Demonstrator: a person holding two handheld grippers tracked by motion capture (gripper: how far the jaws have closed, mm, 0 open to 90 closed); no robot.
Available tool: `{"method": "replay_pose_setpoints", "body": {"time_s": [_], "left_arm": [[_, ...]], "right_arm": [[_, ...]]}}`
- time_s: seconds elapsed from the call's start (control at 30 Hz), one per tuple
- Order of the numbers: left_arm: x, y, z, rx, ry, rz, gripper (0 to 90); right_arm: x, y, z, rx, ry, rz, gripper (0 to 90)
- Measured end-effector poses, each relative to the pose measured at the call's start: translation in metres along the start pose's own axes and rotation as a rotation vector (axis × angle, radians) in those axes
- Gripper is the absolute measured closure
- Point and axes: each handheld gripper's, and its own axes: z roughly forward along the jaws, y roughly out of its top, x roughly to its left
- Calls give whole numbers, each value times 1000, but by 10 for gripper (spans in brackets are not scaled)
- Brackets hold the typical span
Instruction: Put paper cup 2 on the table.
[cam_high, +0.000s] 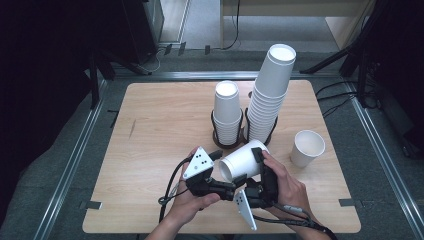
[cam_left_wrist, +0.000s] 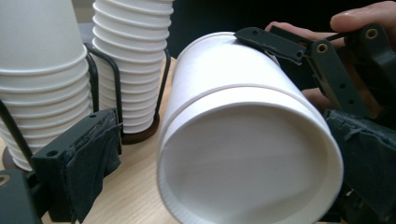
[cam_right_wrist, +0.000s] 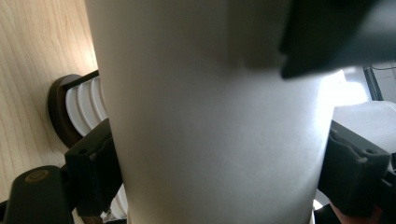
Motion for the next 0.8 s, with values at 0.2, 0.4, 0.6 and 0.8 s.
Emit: {"method": "replay_pose_setpoints", "body": {"time_s": [0.2,0.4,0.6,0.8], "left_arm": [[-2,0,0,2,-3,4,51],[-2,-1,2,14,-7,-8,51],[-1,-1,3,22,-15,-11,67],[-3,-1,4,34,-24,-8,144]], "right_arm": [[0,1,0,-4,-1,-4,135],[2,3,-1,-12,-7,-19,134],[2,3,-1,-17,-15,-26,134],[2,4,-2,-28,-14,-30,134]]}}
